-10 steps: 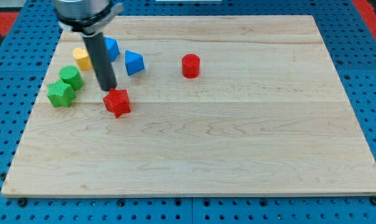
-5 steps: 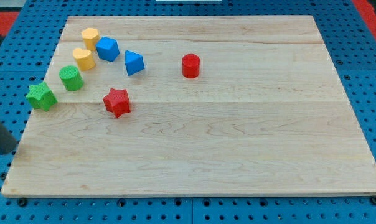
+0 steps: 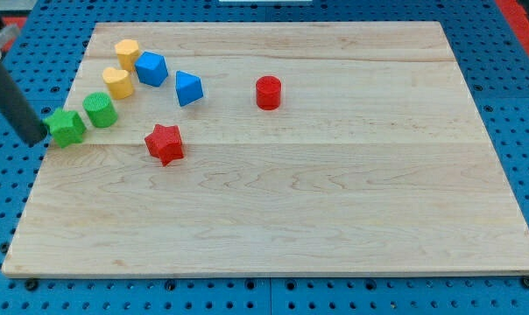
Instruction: Push the green star into the green circle
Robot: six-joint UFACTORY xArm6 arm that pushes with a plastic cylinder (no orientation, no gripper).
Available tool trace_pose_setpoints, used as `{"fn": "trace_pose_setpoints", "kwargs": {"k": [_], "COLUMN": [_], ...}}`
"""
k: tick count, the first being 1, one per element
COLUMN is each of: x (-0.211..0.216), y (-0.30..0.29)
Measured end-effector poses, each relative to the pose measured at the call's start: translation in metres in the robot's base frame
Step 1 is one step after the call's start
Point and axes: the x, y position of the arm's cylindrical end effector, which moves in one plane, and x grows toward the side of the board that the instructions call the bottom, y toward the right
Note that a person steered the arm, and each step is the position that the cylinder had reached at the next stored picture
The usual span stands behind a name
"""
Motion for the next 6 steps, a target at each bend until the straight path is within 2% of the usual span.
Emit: {"fn": "trace_pose_setpoints", "kwargs": {"k": [2,3,4,6], "x": [-0.005,-0.023,-0.032,0.036], "y": [0.000,0.006,0.035,0.061]}}
